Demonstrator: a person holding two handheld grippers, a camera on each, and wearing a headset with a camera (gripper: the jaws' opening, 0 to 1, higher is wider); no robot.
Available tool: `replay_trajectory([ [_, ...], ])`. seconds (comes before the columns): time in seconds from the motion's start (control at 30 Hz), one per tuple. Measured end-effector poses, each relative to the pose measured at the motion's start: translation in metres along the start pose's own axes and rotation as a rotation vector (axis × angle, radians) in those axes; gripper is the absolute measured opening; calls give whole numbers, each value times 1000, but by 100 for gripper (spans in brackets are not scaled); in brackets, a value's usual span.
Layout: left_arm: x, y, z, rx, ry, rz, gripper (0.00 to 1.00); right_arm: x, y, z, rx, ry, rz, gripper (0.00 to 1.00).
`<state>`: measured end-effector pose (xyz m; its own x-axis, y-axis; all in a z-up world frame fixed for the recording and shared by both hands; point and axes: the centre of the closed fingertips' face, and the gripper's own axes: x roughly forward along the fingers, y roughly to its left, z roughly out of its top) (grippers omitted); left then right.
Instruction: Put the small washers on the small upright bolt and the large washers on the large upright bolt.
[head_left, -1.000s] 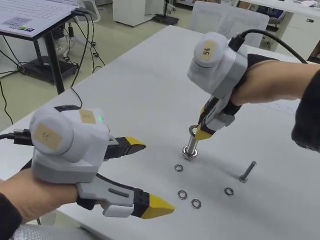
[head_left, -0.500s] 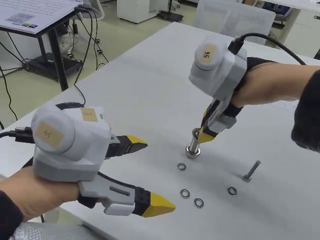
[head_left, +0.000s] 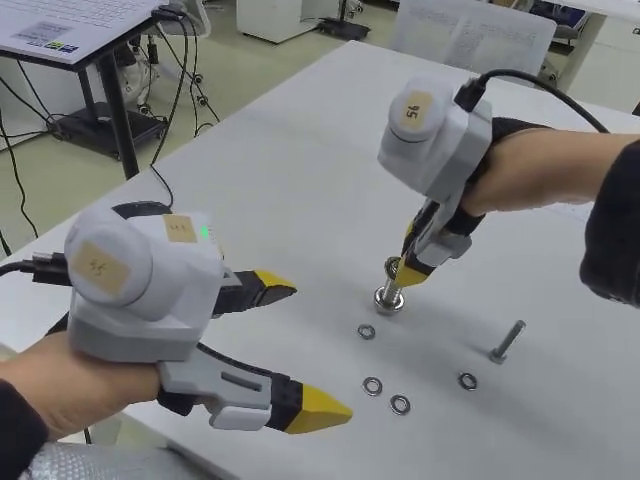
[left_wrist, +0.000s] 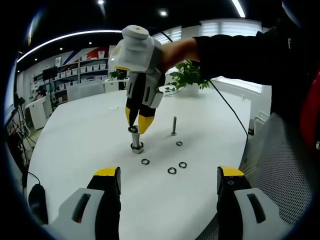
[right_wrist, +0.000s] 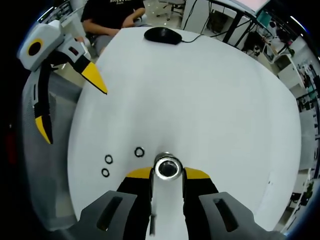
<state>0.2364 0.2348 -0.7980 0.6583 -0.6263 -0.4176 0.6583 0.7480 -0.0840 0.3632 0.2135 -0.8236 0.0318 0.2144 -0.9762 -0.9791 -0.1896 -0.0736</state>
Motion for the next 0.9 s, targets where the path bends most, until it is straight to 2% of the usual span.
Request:
replay_trajectory([
  [0.9,-3,2,-4,-5,5,2,78,36,-4,-3,4,48,29,23],
])
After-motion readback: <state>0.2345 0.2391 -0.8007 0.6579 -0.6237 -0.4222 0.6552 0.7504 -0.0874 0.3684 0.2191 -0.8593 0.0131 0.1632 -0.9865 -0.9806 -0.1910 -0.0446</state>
